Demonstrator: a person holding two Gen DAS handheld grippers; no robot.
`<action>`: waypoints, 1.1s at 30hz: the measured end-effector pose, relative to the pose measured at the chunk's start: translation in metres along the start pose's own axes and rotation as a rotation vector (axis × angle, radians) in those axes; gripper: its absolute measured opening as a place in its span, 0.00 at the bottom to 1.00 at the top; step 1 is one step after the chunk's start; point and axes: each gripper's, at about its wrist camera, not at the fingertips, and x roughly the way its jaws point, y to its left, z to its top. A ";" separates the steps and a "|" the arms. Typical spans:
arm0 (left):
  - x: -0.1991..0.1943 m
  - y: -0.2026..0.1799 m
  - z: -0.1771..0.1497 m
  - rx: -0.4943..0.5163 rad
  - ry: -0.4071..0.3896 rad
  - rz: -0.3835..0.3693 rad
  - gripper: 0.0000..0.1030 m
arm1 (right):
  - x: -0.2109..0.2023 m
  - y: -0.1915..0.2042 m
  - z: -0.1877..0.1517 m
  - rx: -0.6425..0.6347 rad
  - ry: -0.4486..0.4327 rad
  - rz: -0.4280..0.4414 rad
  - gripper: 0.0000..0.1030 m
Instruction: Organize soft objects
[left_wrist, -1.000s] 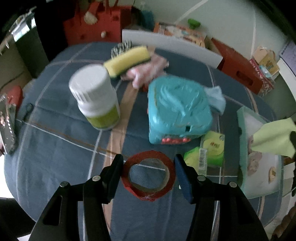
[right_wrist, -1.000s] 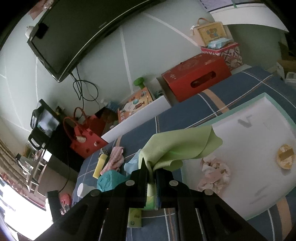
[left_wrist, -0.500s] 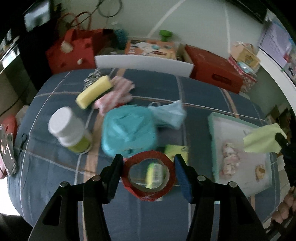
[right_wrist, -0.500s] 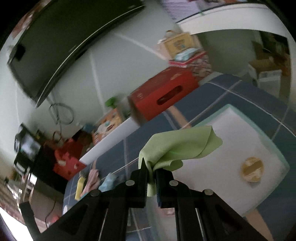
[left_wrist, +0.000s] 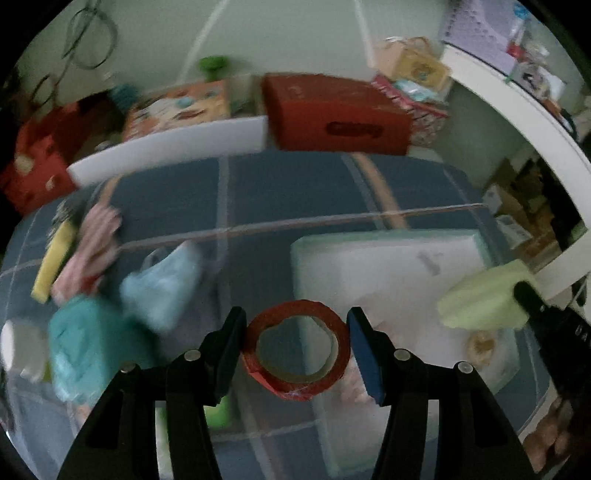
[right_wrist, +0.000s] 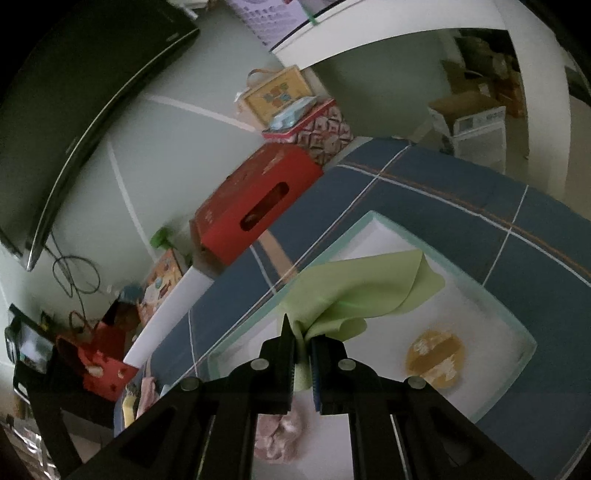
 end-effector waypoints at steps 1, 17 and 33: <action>0.005 -0.009 0.003 0.017 -0.011 -0.011 0.56 | 0.000 -0.003 0.003 0.002 -0.011 -0.002 0.07; 0.065 -0.071 0.026 0.100 -0.001 -0.010 0.79 | 0.011 -0.029 0.013 0.076 -0.022 -0.056 0.11; 0.023 -0.016 0.013 -0.031 -0.011 0.089 0.94 | 0.007 -0.023 0.014 0.036 0.018 -0.141 0.59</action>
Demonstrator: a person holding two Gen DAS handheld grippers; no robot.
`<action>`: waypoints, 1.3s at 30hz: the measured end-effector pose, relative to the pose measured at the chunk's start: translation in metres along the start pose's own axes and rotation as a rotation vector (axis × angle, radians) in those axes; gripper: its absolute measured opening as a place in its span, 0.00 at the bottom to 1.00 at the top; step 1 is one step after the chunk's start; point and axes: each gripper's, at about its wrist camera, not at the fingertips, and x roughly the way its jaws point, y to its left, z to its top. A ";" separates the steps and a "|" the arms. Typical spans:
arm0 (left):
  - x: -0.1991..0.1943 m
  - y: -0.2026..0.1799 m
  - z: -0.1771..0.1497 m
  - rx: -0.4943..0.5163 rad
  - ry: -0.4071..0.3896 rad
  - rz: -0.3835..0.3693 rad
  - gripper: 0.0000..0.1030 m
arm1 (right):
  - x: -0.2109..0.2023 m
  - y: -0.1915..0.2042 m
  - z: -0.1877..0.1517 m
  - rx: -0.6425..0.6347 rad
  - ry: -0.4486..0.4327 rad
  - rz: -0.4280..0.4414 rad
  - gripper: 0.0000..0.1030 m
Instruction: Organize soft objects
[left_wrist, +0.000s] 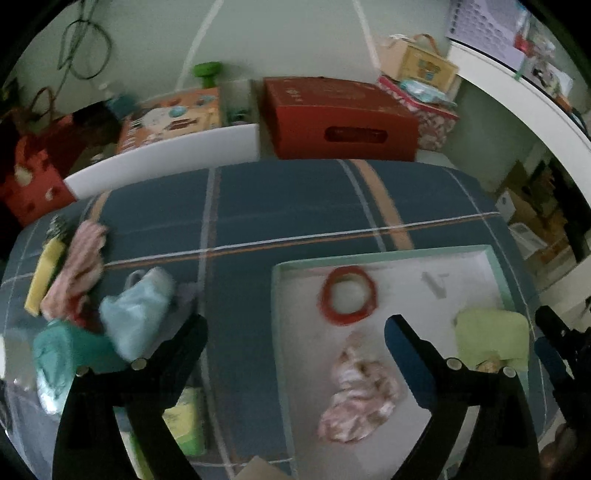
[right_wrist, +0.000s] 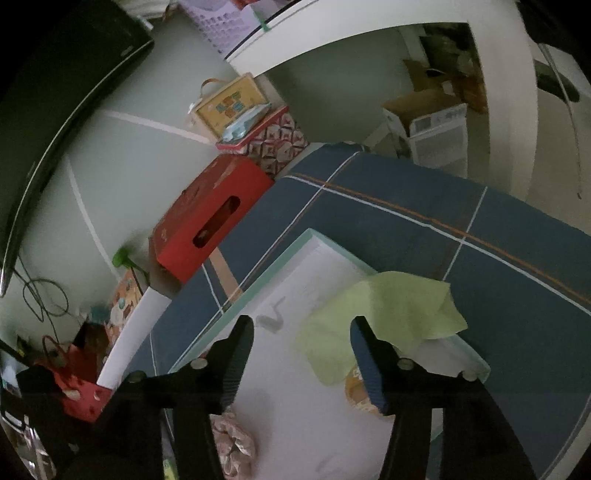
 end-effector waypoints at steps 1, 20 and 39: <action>-0.002 0.006 -0.002 -0.012 0.001 0.003 0.94 | 0.001 0.003 -0.001 -0.014 0.008 -0.004 0.61; -0.044 0.107 -0.077 -0.224 0.028 0.052 0.94 | 0.033 -0.037 -0.008 0.097 0.074 -0.116 0.64; -0.050 0.127 -0.086 -0.299 0.051 -0.010 0.94 | 0.057 -0.022 -0.020 0.054 0.105 -0.010 0.04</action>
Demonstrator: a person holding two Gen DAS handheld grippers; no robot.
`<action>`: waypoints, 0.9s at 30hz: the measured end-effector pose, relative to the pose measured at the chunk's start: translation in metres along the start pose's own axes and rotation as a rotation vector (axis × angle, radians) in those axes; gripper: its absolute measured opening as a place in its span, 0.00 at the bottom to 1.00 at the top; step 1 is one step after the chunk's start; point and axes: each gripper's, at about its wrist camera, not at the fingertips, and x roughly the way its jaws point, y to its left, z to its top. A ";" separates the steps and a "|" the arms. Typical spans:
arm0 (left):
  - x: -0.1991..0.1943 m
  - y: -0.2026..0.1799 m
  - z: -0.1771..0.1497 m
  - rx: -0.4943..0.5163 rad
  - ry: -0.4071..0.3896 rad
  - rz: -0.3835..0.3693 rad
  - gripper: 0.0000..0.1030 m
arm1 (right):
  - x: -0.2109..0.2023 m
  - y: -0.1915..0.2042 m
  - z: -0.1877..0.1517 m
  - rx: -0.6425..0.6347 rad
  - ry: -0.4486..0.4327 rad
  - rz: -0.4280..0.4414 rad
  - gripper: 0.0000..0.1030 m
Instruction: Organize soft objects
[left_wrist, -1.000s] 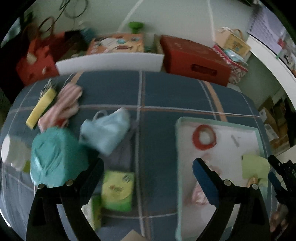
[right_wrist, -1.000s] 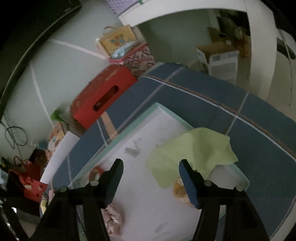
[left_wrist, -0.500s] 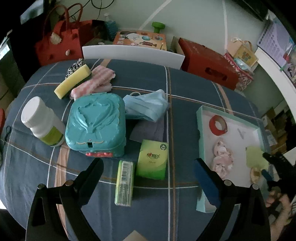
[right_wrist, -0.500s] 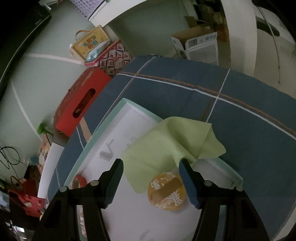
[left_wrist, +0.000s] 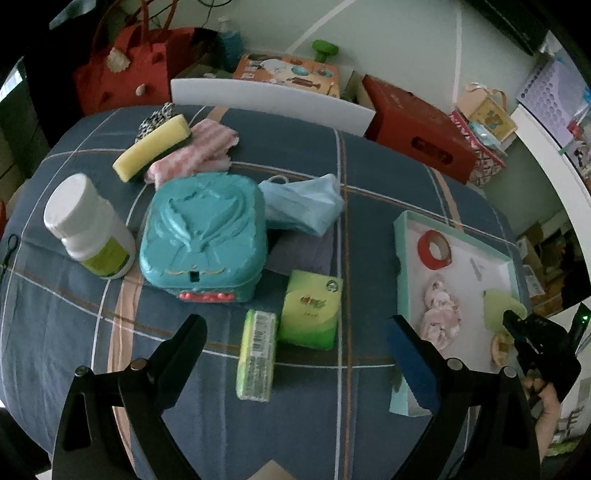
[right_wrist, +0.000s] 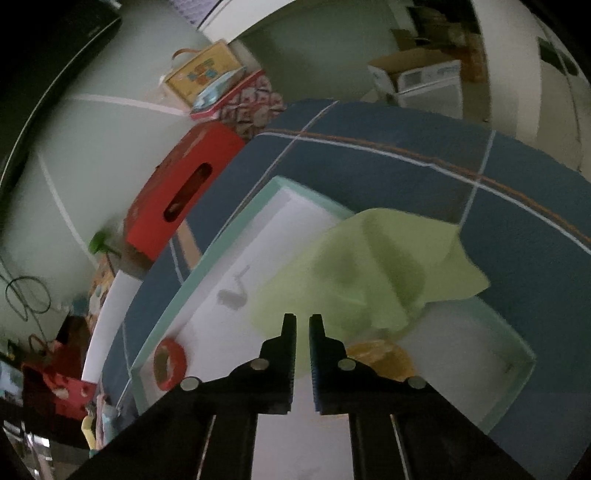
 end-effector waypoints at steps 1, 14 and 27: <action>0.001 0.002 -0.001 -0.003 0.007 0.004 0.94 | 0.001 0.002 -0.001 -0.006 0.006 0.005 0.04; -0.007 0.034 -0.011 -0.056 0.010 0.051 0.94 | -0.034 0.081 -0.030 -0.256 0.014 0.052 0.05; 0.021 0.033 -0.024 0.018 0.079 0.108 0.94 | -0.040 0.169 -0.116 -0.595 0.120 0.132 0.08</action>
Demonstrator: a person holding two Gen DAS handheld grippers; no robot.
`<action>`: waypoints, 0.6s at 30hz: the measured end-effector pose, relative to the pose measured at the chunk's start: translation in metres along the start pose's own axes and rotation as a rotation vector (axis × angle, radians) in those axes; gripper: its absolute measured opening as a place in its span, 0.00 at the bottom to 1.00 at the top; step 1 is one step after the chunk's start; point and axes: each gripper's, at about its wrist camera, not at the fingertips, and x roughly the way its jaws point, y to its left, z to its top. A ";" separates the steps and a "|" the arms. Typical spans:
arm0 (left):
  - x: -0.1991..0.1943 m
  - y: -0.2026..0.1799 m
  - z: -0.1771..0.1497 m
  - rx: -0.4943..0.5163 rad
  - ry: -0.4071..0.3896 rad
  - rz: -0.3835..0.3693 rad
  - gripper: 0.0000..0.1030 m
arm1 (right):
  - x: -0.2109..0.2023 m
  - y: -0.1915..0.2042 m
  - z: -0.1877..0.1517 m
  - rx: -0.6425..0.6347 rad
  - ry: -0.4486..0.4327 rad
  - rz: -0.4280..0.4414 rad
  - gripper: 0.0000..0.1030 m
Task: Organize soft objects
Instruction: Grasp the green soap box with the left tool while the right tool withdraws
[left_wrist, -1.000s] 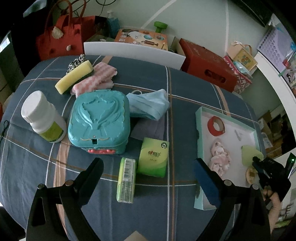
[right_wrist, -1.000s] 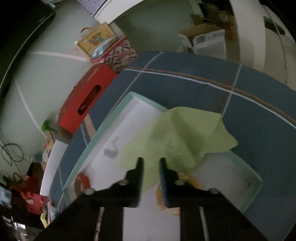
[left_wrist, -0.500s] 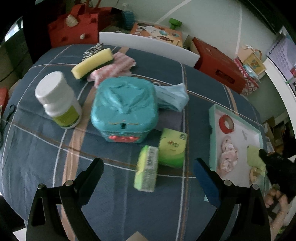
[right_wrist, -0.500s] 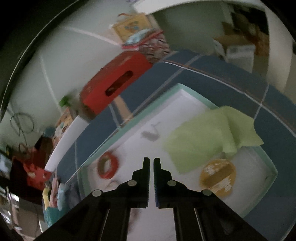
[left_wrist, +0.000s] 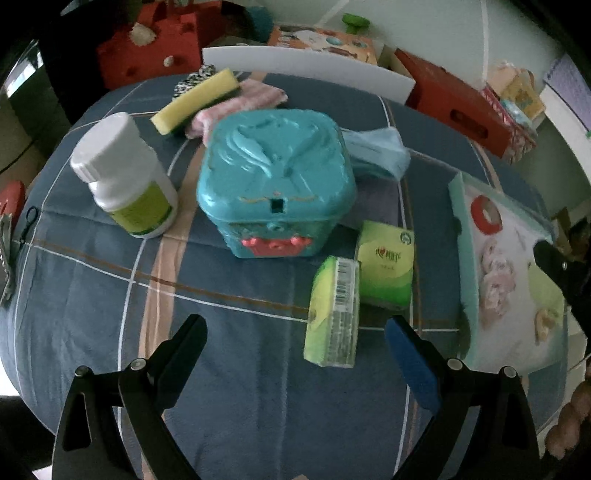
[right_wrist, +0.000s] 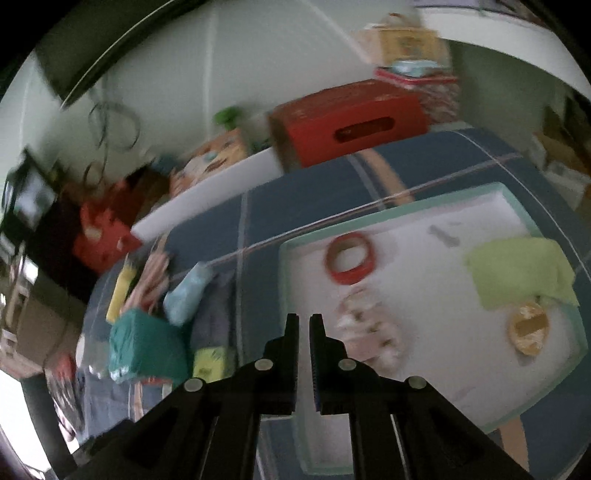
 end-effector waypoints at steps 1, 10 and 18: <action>0.002 -0.002 0.000 0.007 0.005 0.001 0.94 | 0.001 0.006 -0.002 -0.019 0.007 0.005 0.08; 0.027 -0.008 0.002 0.032 0.051 0.036 0.67 | 0.013 0.029 -0.014 -0.089 0.060 0.032 0.08; 0.037 -0.013 0.005 0.027 0.074 -0.045 0.32 | 0.020 0.035 -0.017 -0.105 0.084 0.039 0.08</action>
